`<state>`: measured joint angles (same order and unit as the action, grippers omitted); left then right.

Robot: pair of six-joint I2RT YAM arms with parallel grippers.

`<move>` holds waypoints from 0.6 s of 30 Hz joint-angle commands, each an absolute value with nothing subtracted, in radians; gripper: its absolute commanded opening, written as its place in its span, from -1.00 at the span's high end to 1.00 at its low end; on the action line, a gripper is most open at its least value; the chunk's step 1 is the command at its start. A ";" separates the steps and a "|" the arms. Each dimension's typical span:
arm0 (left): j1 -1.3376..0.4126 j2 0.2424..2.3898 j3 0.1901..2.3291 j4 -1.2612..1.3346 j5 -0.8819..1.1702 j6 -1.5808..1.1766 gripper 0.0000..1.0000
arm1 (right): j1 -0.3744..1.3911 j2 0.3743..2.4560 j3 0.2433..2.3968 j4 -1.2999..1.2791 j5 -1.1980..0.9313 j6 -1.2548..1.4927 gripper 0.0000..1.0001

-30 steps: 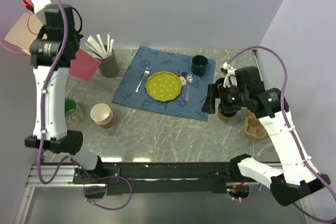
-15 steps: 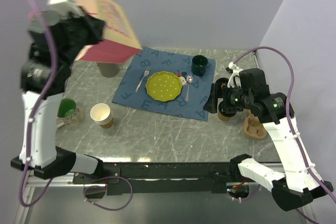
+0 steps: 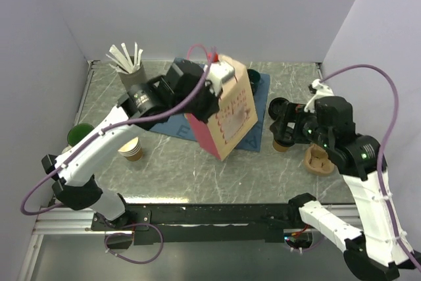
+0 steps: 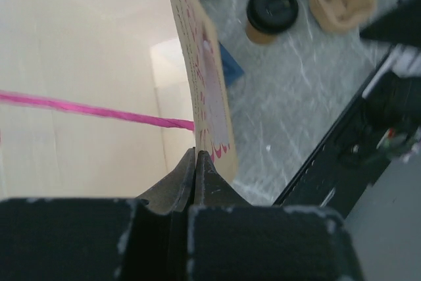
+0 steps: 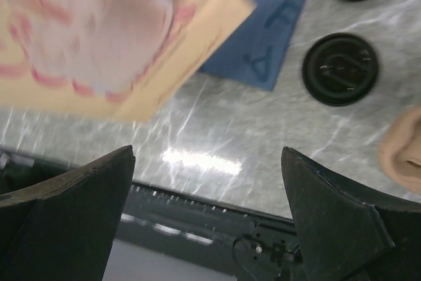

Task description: Pack the takeout coffee

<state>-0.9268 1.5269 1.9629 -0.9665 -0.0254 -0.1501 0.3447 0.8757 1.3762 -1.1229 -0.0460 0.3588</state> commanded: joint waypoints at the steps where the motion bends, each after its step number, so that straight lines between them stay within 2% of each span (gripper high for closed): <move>1: -1.015 1.407 1.863 -0.921 -0.049 0.033 0.98 | 0.350 0.812 1.399 -1.092 0.113 0.402 -1.00; 7: -1.069 1.250 1.587 -0.804 -0.043 0.155 0.94 | 0.350 0.793 1.411 -1.051 0.170 0.405 -0.99; 18: -1.077 1.173 1.390 -0.776 0.067 0.285 0.98 | 0.348 0.842 1.417 -1.009 0.130 0.413 -1.00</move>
<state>-1.0714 1.1988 1.4311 -0.8291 0.0097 0.2218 0.3447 0.8322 1.3876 -1.0790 0.1318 0.4038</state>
